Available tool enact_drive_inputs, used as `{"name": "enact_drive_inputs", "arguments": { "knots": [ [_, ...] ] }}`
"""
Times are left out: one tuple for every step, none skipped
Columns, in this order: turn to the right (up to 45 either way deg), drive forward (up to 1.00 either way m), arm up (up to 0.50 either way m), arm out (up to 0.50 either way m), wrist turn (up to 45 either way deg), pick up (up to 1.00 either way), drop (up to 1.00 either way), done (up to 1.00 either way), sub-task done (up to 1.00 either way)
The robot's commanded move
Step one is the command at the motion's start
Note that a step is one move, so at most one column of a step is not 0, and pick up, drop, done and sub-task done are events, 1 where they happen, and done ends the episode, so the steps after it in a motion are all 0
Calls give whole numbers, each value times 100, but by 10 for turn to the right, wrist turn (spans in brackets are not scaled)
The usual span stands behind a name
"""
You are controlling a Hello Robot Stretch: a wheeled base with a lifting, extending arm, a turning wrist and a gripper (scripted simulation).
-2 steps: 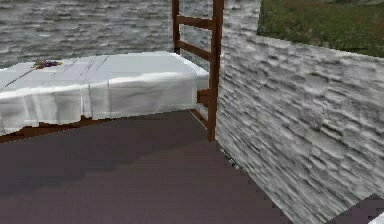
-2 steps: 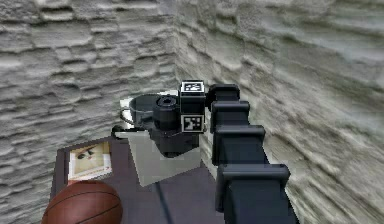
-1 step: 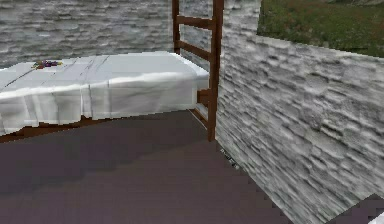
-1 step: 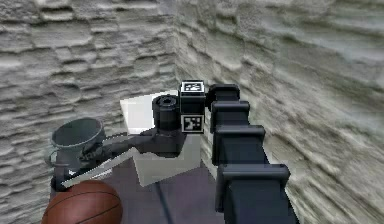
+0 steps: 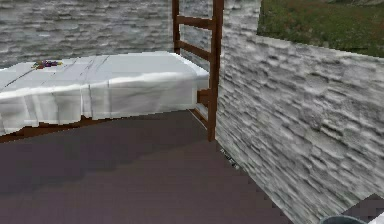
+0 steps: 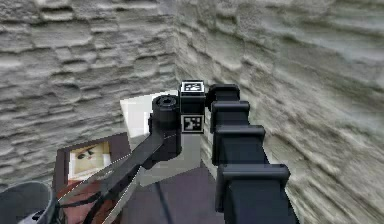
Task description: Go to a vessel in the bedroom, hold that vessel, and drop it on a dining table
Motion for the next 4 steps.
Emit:
{"name": "enact_drive_inputs", "arguments": {
  "knots": [
    [0, 0, 0, 0, -60, 0, 0, 0, 0],
    [0, 0, 0, -14, 0, 0, 0, 0, 0],
    [-450, 0, 0, 0, 0, 0, 0, 0, 0],
    [-450, 0, 0, 0, 0, 0, 0, 0, 0]
  ]
}}
